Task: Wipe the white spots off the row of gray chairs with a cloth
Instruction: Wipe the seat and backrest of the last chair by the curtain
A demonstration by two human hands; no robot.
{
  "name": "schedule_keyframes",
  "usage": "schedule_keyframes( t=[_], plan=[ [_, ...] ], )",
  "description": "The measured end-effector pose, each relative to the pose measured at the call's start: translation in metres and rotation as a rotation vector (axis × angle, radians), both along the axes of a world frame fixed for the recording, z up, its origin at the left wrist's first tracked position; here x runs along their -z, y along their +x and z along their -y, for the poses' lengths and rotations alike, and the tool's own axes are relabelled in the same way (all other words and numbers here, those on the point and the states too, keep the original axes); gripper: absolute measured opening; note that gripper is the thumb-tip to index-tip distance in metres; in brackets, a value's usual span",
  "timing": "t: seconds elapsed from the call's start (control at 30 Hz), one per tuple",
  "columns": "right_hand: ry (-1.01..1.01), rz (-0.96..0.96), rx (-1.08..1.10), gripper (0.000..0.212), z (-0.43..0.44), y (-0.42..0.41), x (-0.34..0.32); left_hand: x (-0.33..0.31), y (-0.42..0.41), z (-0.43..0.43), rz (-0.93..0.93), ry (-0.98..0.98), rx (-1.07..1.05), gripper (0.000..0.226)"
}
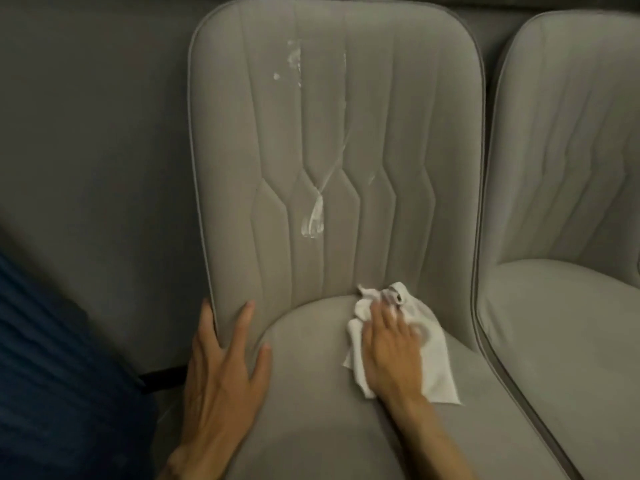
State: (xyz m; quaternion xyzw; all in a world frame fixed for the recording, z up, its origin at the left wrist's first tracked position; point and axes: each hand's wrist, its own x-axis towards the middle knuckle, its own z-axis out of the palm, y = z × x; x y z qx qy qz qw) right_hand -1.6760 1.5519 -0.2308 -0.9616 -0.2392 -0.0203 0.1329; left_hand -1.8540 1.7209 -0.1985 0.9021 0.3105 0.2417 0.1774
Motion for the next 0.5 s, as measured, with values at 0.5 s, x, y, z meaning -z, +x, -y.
schedule_keyframes(
  t=[0.5],
  plan=[
    [0.688,0.526,-0.036,0.062,-0.060,0.086,-0.082,-0.168,0.129,-0.094,0.465,0.396,0.008,0.063]
  ],
)
